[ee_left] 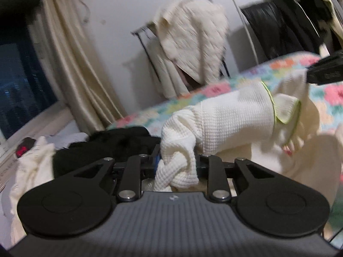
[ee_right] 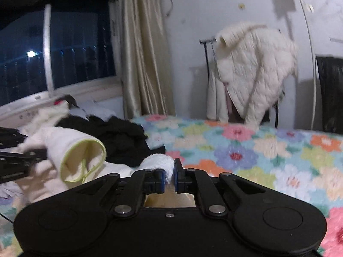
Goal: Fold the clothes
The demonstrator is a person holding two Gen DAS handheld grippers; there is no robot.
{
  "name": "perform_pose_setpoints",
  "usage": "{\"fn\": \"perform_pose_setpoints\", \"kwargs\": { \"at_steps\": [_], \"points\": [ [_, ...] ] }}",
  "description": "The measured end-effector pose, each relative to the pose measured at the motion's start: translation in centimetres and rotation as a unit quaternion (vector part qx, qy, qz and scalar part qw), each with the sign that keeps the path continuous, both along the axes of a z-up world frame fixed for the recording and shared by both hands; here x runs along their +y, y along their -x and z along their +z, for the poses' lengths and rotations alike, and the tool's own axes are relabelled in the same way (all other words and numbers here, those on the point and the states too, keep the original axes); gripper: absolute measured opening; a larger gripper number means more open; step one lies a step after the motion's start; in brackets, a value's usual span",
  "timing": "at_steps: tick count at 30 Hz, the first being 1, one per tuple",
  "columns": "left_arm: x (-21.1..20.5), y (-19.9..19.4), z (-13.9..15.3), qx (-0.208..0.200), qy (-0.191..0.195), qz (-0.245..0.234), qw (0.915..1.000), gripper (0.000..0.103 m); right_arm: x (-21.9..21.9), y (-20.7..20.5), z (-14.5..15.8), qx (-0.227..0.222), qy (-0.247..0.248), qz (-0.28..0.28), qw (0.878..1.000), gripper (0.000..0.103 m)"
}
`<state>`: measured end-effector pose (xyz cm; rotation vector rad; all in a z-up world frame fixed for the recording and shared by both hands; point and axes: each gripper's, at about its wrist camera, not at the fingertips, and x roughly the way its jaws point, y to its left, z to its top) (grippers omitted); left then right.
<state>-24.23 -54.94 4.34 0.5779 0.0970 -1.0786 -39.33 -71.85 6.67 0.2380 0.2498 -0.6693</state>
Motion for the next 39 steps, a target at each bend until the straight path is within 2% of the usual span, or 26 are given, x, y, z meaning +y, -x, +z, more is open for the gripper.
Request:
{"fn": "perform_pose_setpoints", "kwargs": {
  "at_steps": [5,8,10,12,14,16,19,21,23,26,29,33,35,37,38,39],
  "points": [
    [2.1,1.2,4.9,-0.016,0.06,0.007,0.998,0.023,4.0,3.4,7.5,-0.054,0.021,0.024,0.998,0.006],
    [3.7,3.0,9.5,-0.033,0.114,-0.01,0.9929,0.022,6.1,5.7,11.6,-0.091,0.037,0.042,0.994,0.006],
    [4.6,4.4,12.6,-0.049,0.146,-0.025,0.9877,0.022,6.4,7.6,13.5,-0.131,0.02,0.062,0.989,0.006],
    [5.5,5.7,15.3,-0.082,0.172,-0.036,0.9809,0.022,5.9,9.6,14.7,-0.172,-0.011,0.091,0.981,0.006],
    [6.3,6.2,17.9,-0.095,0.202,-0.039,0.974,0.022,5.6,11.8,15.3,-0.214,-0.042,0.112,0.97,0.007],
    [7.2,6.2,20.4,-0.089,0.231,-0.038,0.9682,0.022,5.4,14.0,15.7,-0.256,-0.07,0.125,0.956,0.008],
    [9.0,5.7,23.6,-0.066,0.26,-0.04,0.9624,0.022,6.1,16.8,15.9,-0.304,-0.069,0.148,0.939,0.008],
    [9.5,5.1,25.2,-0.046,0.267,-0.046,0.9614,0.022,6.2,17.6,15.9,-0.317,-0.064,0.155,0.934,0.008],
    [8.3,4.4,25.9,-0.024,0.254,-0.064,0.9648,0.023,5.7,18.0,15.7,-0.328,-0.063,0.159,0.929,0.007],
    [3.0,2.6,25.3,0.025,0.203,-0.1,0.9738,0.022,2.0,17.4,14.0,-0.325,-0.086,0.124,0.933,0.008],
    [-5.0,1.7,21.5,0.042,0.151,-0.122,0.98,0.022,-2.8,17.3,11.5,-0.33,-0.123,0.077,0.933,0.008],
    [-15.8,1.6,16.0,0.058,0.138,-0.15,0.9773,0.022,-9.1,18.7,8.7,-0.336,-0.127,-0.021,0.933,0.008],
    [-21.0,2.2,13.9,0.053,0.123,-0.159,0.9782,0.023,-11.9,19.2,7.2,-0.319,-0.11,-0.089,0.937,0.008],
    [-25.5,2.1,12.0,0.051,0.097,-0.16,0.981,0.037,-15.0,18.7,4.5,-0.256,-0.081,-0.158,0.95,0.008],
    [-28.4,1.8,10.2,0.053,0.063,-0.155,0.9845,0.061,-16.5,18.3,2.8,-0.218,-0.068,-0.189,0.955,0.012],
    [-30.9,1.6,7.7,0.06,0.02,-0.137,0.9886,0.08,-18.3,17.9,0.3,-0.171,-0.077,-0.239,0.953,0.024]
  ]
}}
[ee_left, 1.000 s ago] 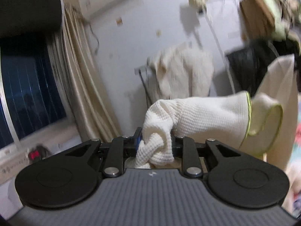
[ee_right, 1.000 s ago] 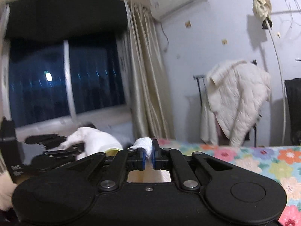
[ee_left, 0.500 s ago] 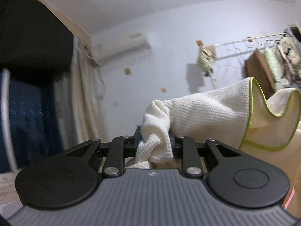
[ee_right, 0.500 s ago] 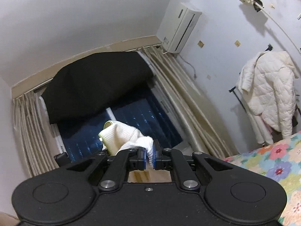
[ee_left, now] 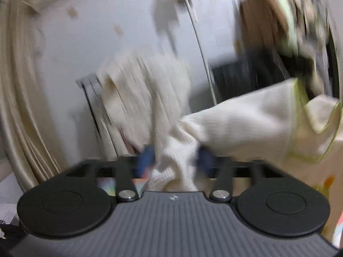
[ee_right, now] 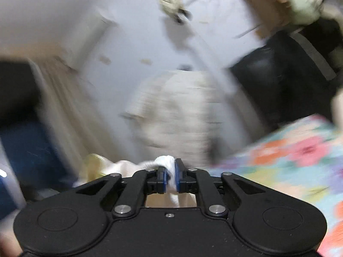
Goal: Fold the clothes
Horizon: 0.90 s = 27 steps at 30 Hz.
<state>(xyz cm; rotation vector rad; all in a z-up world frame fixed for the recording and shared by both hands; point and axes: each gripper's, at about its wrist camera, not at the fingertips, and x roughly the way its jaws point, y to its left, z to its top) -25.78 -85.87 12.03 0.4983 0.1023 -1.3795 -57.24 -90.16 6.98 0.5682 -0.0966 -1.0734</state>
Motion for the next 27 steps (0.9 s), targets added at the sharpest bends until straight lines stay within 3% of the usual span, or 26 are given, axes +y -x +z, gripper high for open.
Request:
{"fn": "perform_pose_setpoints", "kwargs": {
  "at_steps": [2,4,7,10,16,21,27],
  "points": [
    [-5.1,-0.4,-5.0,0.002,-0.088,0.032,0.9956,0.084,-3.2,-0.5,-4.8,0.086,-0.083,-0.064,0.991,0.042],
    [-8.5,-0.6,-10.0,0.002,-0.163,0.051,0.9854,0.084,-5.0,-0.6,-8.8,0.141,-0.15,-0.096,0.974,0.042],
    [-8.5,0.2,-15.6,-0.02,-0.194,0.037,0.9801,0.083,-5.9,-0.1,-11.8,0.132,-0.203,-0.076,0.967,0.042],
    [-5.3,1.0,-18.4,-0.033,-0.193,0.021,0.9804,0.083,-5.5,0.5,-12.6,0.102,-0.212,-0.055,0.97,0.042],
    [4.9,-0.8,-17.6,0.057,-0.205,0.014,0.9769,0.084,-3.0,-0.5,-14.4,0.108,-0.237,-0.028,0.965,0.048],
    [10.2,-3.2,-17.3,0.142,-0.247,0.026,0.9583,0.085,-1.5,0.2,-14.6,0.093,-0.247,-0.018,0.964,0.054],
    [14.9,-3.0,-16.7,0.167,-0.241,0.042,0.9551,0.084,-0.5,-0.2,-12.8,0.055,-0.197,0.011,0.979,0.055]
  ]
}}
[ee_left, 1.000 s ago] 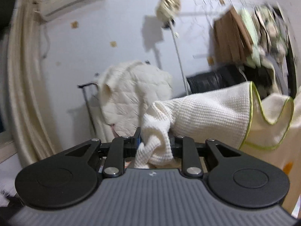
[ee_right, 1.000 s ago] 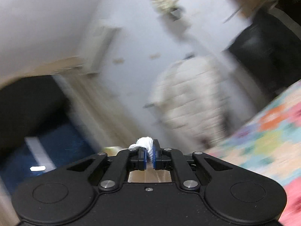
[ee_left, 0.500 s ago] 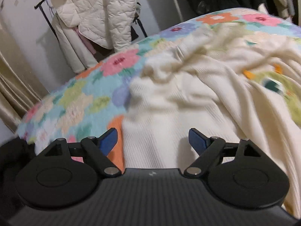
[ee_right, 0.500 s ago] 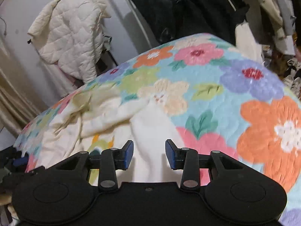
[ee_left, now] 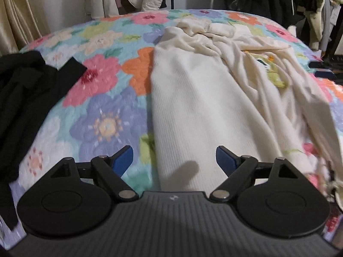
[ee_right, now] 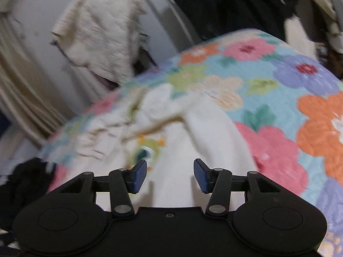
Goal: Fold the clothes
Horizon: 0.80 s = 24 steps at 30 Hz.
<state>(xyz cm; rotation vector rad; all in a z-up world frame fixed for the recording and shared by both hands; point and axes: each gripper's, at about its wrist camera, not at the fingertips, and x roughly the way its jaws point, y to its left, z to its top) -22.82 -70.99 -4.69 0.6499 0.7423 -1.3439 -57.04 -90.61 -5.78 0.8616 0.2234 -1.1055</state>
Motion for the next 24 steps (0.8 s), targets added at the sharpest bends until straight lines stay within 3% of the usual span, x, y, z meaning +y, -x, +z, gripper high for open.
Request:
{"fn": "perform_pose_setpoints", "kwargs": {
  "at_steps": [1,3,6,9,14,17,20,22,24],
  "points": [
    [0.5,0.3,0.2,-0.007,0.002,0.001,1.0,0.084,0.3,-0.1,0.4,-0.01,0.011,0.004,1.0,0.055],
    [1.4,1.0,0.8,-0.08,0.013,0.014,0.9966,0.084,1.0,-0.1,1.5,-0.026,0.031,0.007,0.999,0.055],
    [2.7,1.8,2.0,-0.213,0.029,0.045,0.9756,0.082,3.4,0.5,3.9,-0.045,0.049,0.001,0.998,0.055],
    [5.1,1.2,4.4,-0.313,0.072,0.089,0.9427,0.082,5.7,0.6,5.9,-0.062,0.052,0.006,0.997,0.055],
    [10.1,-2.3,9.6,-0.407,0.113,0.19,0.8862,0.083,11.2,0.7,9.6,-0.073,0.045,0.034,0.996,0.058],
    [13.0,-4.1,11.9,-0.473,0.12,0.257,0.8342,0.082,15.5,0.3,11.9,-0.097,0.057,0.129,0.985,0.06],
    [15.5,-5.2,13.6,-0.466,0.107,0.273,0.8347,0.082,19.7,-0.3,14.2,-0.118,0.068,0.219,0.966,0.065],
    [16.3,-5.7,14.4,-0.438,0.086,0.267,0.8539,0.082,20.5,-1.4,14.1,-0.11,0.062,0.241,0.962,0.065],
    [16.2,-5.2,14.2,-0.382,0.08,0.235,0.8903,0.082,21.2,-2.6,14.0,-0.102,0.054,0.261,0.959,0.071]
  ]
}}
